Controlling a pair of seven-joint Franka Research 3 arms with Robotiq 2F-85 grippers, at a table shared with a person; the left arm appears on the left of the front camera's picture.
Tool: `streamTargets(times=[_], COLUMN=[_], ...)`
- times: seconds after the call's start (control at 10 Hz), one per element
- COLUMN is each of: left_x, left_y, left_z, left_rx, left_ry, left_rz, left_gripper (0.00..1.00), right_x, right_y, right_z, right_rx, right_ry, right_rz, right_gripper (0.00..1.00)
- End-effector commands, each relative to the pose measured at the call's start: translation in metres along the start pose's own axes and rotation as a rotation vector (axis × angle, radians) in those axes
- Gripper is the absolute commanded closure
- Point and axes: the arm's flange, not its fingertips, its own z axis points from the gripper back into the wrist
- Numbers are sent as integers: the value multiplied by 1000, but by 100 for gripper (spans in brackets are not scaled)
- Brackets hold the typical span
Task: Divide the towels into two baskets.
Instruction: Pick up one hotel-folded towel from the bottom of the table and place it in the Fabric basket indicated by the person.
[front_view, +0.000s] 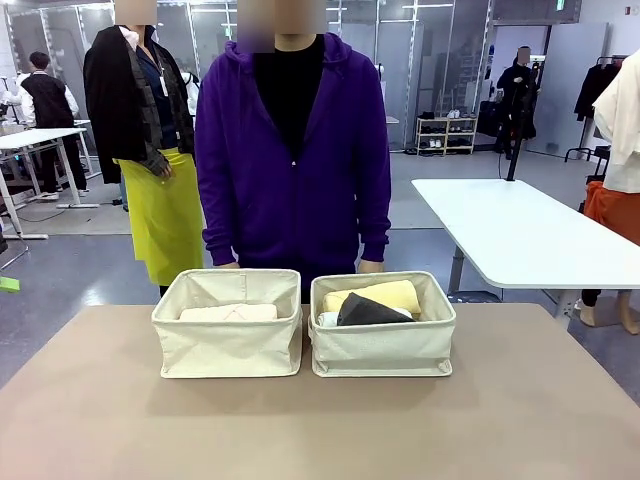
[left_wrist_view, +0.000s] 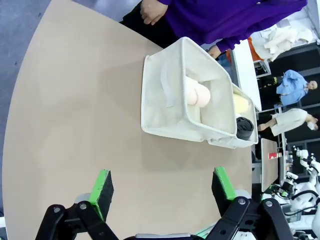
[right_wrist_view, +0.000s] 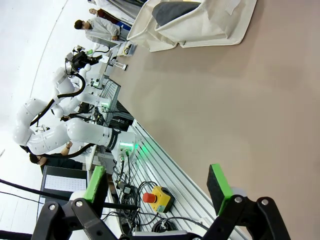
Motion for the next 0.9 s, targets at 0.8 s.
streamTargets(times=[0.8], left_x=[1], left_y=[1], left_z=[-1], left_rx=[-34], left_ry=[-24], left_rz=[-34], left_gripper=[0], right_x=[0], right_y=[3], right_z=[1], right_rx=[11], right_ry=[-15], right_rz=[6], right_gripper=[0])
